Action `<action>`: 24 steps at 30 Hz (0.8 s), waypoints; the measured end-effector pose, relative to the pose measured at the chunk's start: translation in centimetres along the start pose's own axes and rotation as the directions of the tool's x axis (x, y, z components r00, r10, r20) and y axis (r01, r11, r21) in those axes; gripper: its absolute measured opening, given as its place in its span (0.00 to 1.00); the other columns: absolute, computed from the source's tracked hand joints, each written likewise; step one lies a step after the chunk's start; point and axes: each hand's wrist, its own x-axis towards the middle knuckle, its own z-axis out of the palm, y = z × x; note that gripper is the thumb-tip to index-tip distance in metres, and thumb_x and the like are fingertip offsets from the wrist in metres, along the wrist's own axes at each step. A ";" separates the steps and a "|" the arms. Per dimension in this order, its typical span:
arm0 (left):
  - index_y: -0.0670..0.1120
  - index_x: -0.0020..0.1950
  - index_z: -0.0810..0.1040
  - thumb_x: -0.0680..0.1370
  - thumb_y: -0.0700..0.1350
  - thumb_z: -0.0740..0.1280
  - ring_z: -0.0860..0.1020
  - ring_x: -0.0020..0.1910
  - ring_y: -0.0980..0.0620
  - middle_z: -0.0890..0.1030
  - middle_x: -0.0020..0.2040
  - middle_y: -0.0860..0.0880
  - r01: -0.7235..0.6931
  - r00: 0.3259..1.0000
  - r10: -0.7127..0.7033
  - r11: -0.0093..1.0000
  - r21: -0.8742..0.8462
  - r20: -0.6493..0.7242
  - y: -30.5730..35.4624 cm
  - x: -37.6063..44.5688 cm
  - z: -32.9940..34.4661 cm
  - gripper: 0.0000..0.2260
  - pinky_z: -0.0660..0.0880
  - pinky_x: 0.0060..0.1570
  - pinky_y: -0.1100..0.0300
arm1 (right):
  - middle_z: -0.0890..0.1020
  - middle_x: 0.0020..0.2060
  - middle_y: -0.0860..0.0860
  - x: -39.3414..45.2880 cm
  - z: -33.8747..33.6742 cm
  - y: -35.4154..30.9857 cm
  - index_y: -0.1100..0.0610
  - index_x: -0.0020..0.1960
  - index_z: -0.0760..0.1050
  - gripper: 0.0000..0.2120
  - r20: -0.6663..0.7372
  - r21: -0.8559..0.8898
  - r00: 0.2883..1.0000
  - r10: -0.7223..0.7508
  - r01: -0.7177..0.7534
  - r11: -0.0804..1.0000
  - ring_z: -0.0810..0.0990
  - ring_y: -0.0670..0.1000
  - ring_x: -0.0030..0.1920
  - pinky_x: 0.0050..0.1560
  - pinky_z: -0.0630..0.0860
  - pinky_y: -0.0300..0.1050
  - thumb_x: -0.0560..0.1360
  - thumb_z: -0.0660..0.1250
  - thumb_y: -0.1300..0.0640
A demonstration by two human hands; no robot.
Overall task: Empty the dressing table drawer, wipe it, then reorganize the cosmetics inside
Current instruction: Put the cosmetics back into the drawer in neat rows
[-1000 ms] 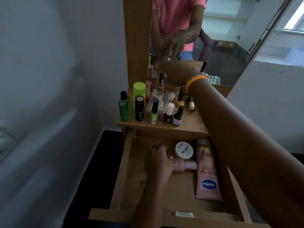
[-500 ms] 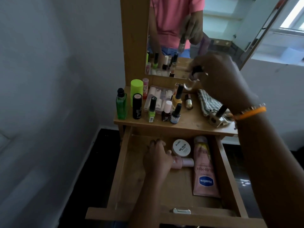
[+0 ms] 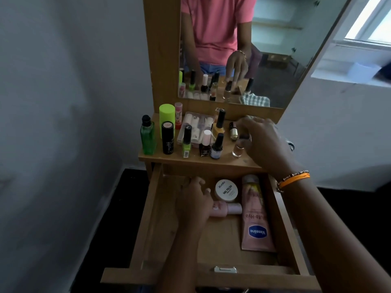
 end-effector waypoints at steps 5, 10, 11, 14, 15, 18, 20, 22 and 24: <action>0.50 0.59 0.74 0.77 0.47 0.65 0.73 0.58 0.51 0.75 0.58 0.51 -0.005 1.000 0.005 1.000 -0.019 -0.003 -0.1 0.0 0.1 0.11 0.72 0.54 0.55 | 0.78 0.55 0.56 3.4 -1.7 -3.0 0.57 0.59 0.73 0.14 -0.075 0.121 0.997 0.024 -0.014 0.993 0.78 0.56 0.52 0.51 0.78 0.55 0.76 0.63 0.52; 0.51 0.59 0.73 0.77 0.47 0.64 0.75 0.56 0.52 0.76 0.58 0.51 0.000 1.000 0.000 1.000 -0.020 0.006 -0.2 0.0 0.1 0.11 0.72 0.51 0.57 | 0.79 0.51 0.57 7.7 1.1 -4.6 0.58 0.59 0.72 0.18 0.135 0.073 0.983 0.123 -0.134 0.988 0.79 0.59 0.50 0.49 0.79 0.56 0.72 0.67 0.54; 0.51 0.59 0.73 0.77 0.47 0.64 0.75 0.56 0.52 0.76 0.58 0.52 -0.004 1.000 0.005 1.000 -0.017 0.005 -0.2 0.0 0.1 0.11 0.72 0.51 0.57 | 0.79 0.51 0.58 8.0 1.7 -4.6 0.60 0.58 0.73 0.16 0.127 0.069 0.982 0.141 -0.150 0.986 0.79 0.61 0.51 0.48 0.79 0.55 0.72 0.66 0.58; 0.51 0.60 0.73 0.77 0.48 0.64 0.74 0.57 0.52 0.76 0.59 0.52 -0.022 1.000 0.022 1.000 -0.006 0.001 -0.3 -0.1 0.1 0.11 0.72 0.52 0.58 | 0.79 0.50 0.60 8.6 2.6 -4.3 0.63 0.54 0.75 0.11 0.058 0.065 0.980 0.192 -0.196 0.978 0.79 0.62 0.50 0.42 0.75 0.50 0.73 0.62 0.65; 0.51 0.60 0.73 0.77 0.48 0.64 0.74 0.57 0.53 0.76 0.59 0.52 -0.026 1.000 0.026 1.000 -0.004 0.001 -0.3 -0.1 0.1 0.11 0.72 0.52 0.59 | 0.79 0.50 0.60 8.8 2.6 -4.0 0.63 0.53 0.75 0.10 0.044 0.060 0.981 0.191 -0.194 0.979 0.79 0.62 0.50 0.42 0.74 0.50 0.73 0.63 0.65; 0.51 0.59 0.73 0.77 0.48 0.64 0.74 0.58 0.52 0.76 0.59 0.52 -0.032 0.999 0.032 0.999 -0.005 0.001 -0.3 -0.1 0.2 0.11 0.72 0.53 0.57 | 0.81 0.49 0.60 9.3 1.8 -2.7 0.62 0.51 0.77 0.08 0.025 0.036 0.980 0.195 -0.196 0.980 0.80 0.60 0.47 0.45 0.79 0.52 0.72 0.66 0.64; 0.51 0.59 0.73 0.77 0.48 0.64 0.74 0.58 0.52 0.76 0.59 0.52 -0.038 0.999 0.038 0.999 -0.004 -0.002 -0.4 0.0 0.2 0.11 0.73 0.54 0.55 | 0.81 0.49 0.60 9.7 0.6 -1.5 0.62 0.51 0.78 0.08 -0.017 0.041 0.970 0.244 -0.244 0.969 0.80 0.60 0.48 0.48 0.80 0.53 0.72 0.66 0.63; 0.50 0.58 0.74 0.77 0.48 0.65 0.74 0.58 0.51 0.75 0.58 0.52 -0.044 0.999 0.044 0.999 0.001 -0.004 -0.3 0.0 0.3 0.11 0.73 0.54 0.55 | 0.81 0.47 0.59 9.8 -0.3 -0.2 0.63 0.51 0.78 0.08 -0.042 0.046 0.959 0.281 -0.279 0.959 0.80 0.58 0.46 0.46 0.78 0.49 0.73 0.65 0.64; 0.50 0.58 0.74 0.77 0.47 0.65 0.74 0.58 0.52 0.75 0.58 0.52 -0.047 0.999 0.047 0.999 0.003 -0.007 -0.2 0.0 0.2 0.11 0.73 0.54 0.56 | 0.80 0.46 0.58 9.7 -0.8 0.6 0.63 0.51 0.78 0.07 -0.023 0.010 0.956 0.291 -0.291 0.957 0.78 0.55 0.43 0.43 0.75 0.46 0.74 0.66 0.64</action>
